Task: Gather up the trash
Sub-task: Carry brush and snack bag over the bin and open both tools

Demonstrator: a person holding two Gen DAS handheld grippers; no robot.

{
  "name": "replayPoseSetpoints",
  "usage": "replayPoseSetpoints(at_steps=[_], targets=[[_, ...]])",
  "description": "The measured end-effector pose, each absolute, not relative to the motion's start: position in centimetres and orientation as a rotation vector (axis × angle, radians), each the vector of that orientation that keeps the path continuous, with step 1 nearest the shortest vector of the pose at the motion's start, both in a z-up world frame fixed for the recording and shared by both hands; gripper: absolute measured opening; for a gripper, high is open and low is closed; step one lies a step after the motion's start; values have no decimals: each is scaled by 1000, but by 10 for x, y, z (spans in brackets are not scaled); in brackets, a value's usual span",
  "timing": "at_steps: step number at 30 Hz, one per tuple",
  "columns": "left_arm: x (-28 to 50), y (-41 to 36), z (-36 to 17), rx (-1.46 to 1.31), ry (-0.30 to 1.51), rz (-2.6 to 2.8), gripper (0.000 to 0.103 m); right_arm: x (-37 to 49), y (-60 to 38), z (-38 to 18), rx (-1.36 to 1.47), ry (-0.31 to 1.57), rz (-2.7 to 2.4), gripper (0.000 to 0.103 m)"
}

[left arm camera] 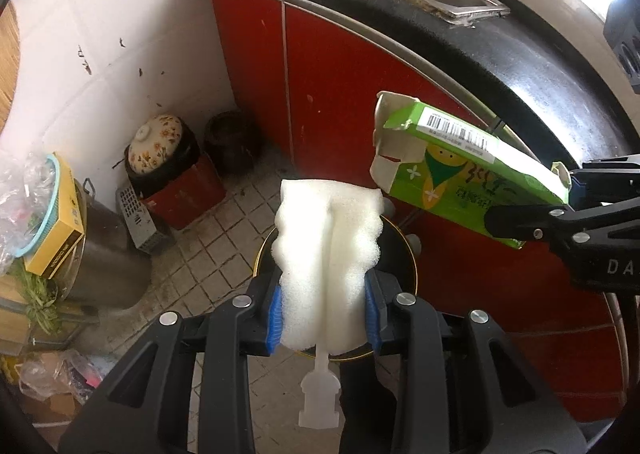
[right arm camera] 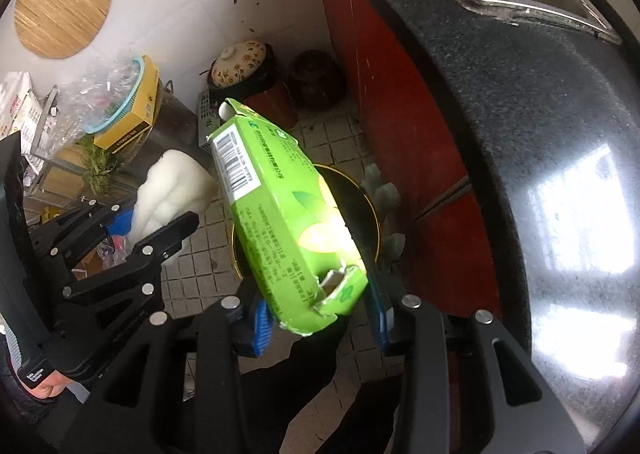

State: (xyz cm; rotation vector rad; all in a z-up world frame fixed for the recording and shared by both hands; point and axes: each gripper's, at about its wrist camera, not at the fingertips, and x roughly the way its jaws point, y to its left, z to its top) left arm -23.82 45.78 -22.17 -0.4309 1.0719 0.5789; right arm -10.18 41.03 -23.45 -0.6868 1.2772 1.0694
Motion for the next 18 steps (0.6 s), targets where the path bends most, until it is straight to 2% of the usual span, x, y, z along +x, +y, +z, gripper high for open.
replayPoseSetpoints(at_steps=[2,4,5,6,7,9,13,16,18], targets=[[-238,460,-223,-428,1070,569,33,-100,415,-239,-692,1278,1059,40],[-237,462,-227,-423,1074,560,39,-99,419,-243,-698,1293,1056,44],[-237,463,-229,-419,1076,561,49,-100,423,-248,-713,1300,1048,55],[-237,463,-232,-419,1079,556,58,-100,424,-250,-720,1293,1043,62],[-236,463,-234,-418,1082,552,63,-100,424,-251,-719,1289,1044,69],[-236,463,-238,-410,1088,552,70,-99,425,-253,-717,1300,1049,70],[-236,461,-237,-415,1095,547,72,-98,418,-245,-710,1290,1052,71],[-236,458,-229,-402,1088,547,79,-93,407,-230,-683,1273,1054,74],[-234,453,-221,-390,1085,551,88,-88,393,-212,-651,1249,1057,75]])
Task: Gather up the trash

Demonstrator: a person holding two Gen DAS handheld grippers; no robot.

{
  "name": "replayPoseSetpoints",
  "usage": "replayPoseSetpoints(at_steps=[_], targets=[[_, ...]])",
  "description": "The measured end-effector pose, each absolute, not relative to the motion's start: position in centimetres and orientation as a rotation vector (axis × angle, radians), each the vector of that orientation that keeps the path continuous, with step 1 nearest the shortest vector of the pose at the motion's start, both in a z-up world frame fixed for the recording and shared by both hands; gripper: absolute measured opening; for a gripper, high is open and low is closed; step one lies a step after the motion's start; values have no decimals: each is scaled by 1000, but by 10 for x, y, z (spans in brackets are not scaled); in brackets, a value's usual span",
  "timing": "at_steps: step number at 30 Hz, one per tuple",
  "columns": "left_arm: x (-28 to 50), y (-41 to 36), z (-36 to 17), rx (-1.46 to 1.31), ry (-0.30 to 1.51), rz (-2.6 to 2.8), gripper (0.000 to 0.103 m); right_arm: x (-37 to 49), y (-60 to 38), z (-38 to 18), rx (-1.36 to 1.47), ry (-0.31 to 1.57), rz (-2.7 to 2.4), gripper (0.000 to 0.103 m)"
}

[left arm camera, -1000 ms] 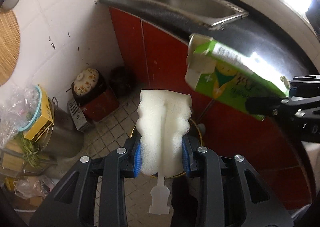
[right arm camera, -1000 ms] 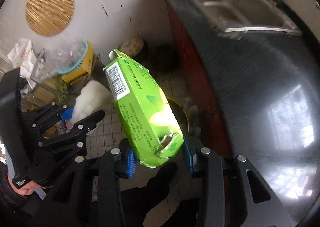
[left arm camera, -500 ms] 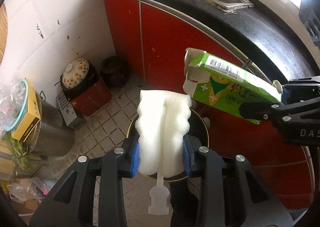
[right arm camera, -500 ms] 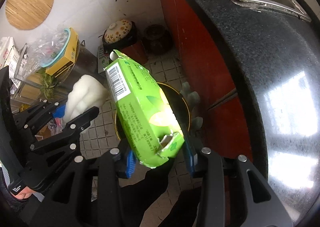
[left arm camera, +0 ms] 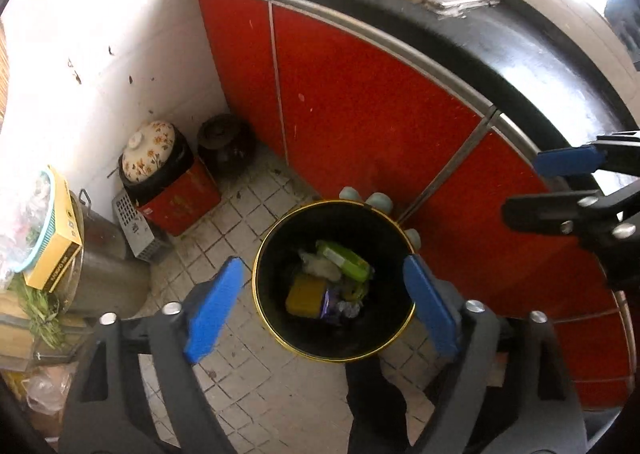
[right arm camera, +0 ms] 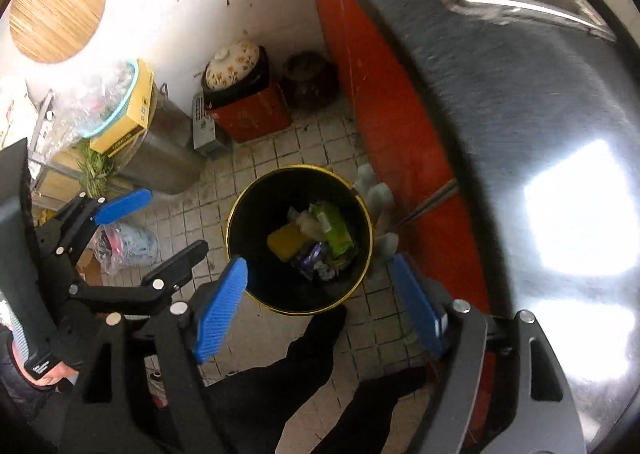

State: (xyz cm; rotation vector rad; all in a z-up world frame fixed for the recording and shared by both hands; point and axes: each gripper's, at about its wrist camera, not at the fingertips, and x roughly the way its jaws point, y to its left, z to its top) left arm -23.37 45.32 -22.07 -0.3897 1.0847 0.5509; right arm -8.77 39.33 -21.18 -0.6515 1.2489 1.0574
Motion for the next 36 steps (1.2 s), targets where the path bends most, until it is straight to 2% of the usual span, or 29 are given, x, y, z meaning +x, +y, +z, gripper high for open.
replayPoseSetpoints(at_steps=[2,7,10,18,27,36], targets=[[-228,446,-206,-375,1079,564,93,-81,376,-190,-621,1210,1048,83],[-195,416,-167,-385,1061,485,96,-55,316,-128,-502,1101,961,91],[-159,379,-130,-328,1025,406,96,-30,243,-82,-411,1016,821,94],[-41,264,-51,-175,944,131,96,14,21,-10,-154,924,284,96],[46,130,-10,-17,950,-121,96,10,-134,18,15,883,-85,96],[70,82,-19,62,991,-187,96,9,-176,11,87,887,-123,96]])
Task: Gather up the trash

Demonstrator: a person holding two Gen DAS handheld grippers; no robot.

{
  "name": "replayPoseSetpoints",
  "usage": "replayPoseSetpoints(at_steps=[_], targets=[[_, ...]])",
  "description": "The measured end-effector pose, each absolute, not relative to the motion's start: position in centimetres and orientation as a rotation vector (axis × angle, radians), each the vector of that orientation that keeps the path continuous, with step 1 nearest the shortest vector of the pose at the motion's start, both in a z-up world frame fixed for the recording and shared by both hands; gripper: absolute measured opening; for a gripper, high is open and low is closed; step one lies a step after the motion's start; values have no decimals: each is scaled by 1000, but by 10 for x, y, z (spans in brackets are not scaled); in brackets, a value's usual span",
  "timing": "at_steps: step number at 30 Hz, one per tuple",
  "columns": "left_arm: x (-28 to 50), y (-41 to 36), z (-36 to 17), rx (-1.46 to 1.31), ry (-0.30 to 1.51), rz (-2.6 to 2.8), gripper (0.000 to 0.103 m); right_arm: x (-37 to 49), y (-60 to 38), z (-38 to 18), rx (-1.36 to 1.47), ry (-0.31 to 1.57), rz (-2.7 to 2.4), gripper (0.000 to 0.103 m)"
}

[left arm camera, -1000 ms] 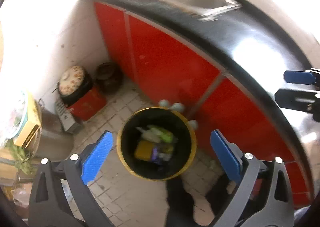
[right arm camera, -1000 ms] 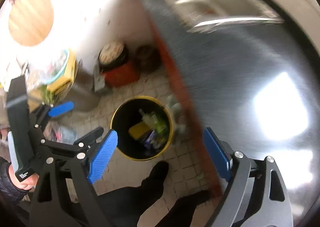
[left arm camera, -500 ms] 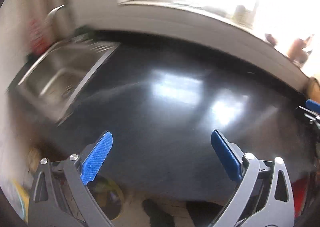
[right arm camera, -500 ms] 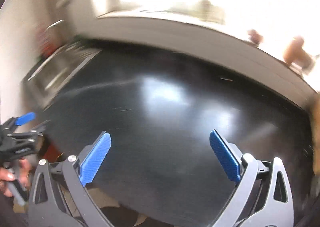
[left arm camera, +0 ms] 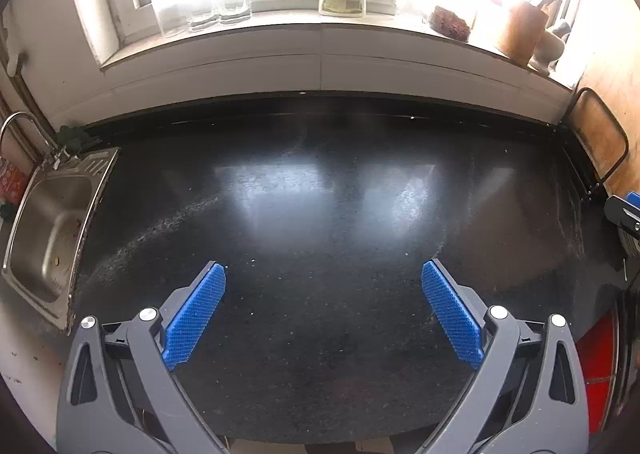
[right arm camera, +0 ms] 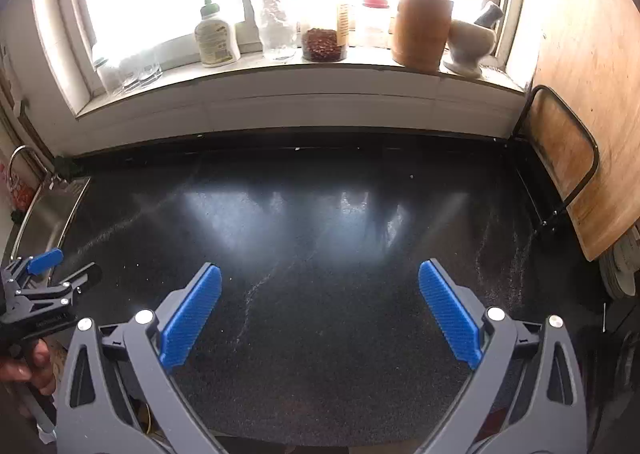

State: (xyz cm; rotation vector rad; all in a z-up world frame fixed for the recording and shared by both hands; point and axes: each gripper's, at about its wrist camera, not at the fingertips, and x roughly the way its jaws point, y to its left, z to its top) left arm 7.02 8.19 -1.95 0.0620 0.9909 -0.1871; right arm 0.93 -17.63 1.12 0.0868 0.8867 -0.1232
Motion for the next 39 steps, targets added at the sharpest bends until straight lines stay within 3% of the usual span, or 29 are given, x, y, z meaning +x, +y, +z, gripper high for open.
replayPoseSetpoints(at_steps=[39], targets=[[68,90,-21,62,1005,-143,96,15,-160,10,68,911,-48,96]])
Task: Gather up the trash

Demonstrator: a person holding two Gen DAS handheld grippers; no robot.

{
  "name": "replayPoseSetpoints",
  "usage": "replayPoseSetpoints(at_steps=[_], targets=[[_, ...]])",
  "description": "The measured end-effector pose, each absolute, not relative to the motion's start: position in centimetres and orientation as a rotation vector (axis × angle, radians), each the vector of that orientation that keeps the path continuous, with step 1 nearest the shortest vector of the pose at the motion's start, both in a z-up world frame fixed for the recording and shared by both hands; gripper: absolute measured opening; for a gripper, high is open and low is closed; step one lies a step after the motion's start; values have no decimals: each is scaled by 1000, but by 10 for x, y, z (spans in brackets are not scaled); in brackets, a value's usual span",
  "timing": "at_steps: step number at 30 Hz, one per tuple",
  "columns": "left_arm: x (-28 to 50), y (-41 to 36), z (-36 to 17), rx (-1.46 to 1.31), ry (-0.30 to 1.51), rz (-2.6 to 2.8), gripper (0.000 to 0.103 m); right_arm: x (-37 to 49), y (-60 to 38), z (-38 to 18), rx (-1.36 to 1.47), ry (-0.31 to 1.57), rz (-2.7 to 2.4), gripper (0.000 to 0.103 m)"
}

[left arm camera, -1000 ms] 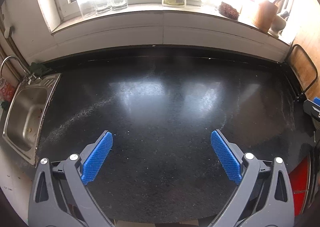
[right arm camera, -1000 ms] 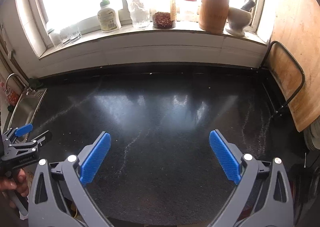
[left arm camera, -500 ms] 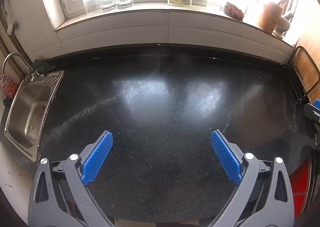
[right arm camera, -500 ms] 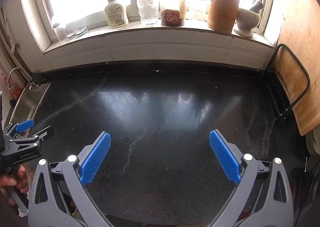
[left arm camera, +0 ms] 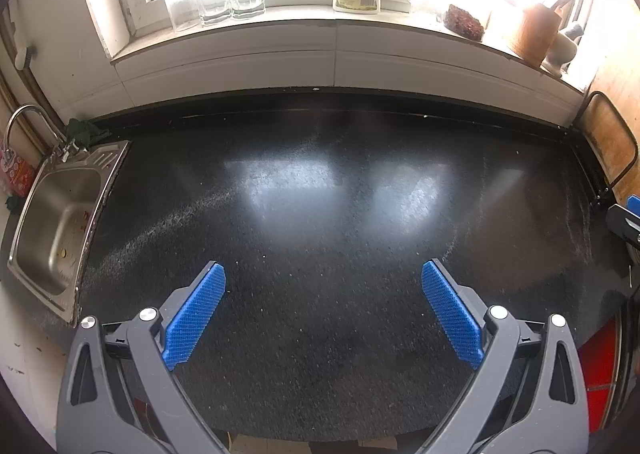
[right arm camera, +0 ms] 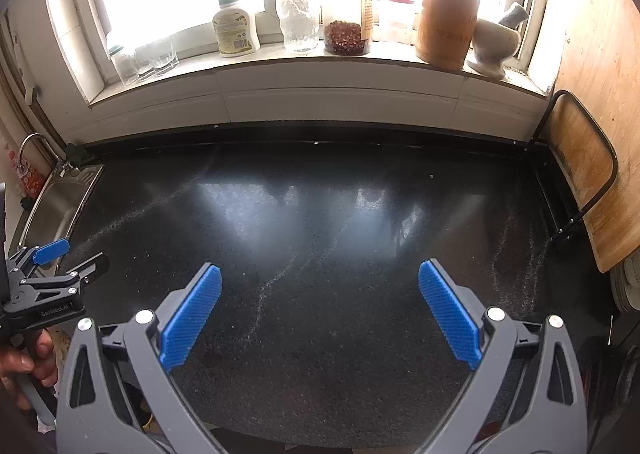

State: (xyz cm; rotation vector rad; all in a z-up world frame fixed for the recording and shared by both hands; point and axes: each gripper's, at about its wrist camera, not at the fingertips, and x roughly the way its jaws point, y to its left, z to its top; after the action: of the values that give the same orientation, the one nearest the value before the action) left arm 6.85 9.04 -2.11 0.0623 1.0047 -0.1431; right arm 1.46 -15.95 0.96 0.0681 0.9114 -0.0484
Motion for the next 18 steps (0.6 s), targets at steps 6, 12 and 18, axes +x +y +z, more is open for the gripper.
replayPoseSetpoints(at_steps=[6,12,18], targets=[[65,90,-22,60,1004,-144,96,12,-161,10,64,907,-48,96],[62,88,-22,63,1004,-151,96,10,-162,10,68,910,-50,96],[61,84,-22,68,1004,-153,96,7,-164,9,73,914,-52,96]])
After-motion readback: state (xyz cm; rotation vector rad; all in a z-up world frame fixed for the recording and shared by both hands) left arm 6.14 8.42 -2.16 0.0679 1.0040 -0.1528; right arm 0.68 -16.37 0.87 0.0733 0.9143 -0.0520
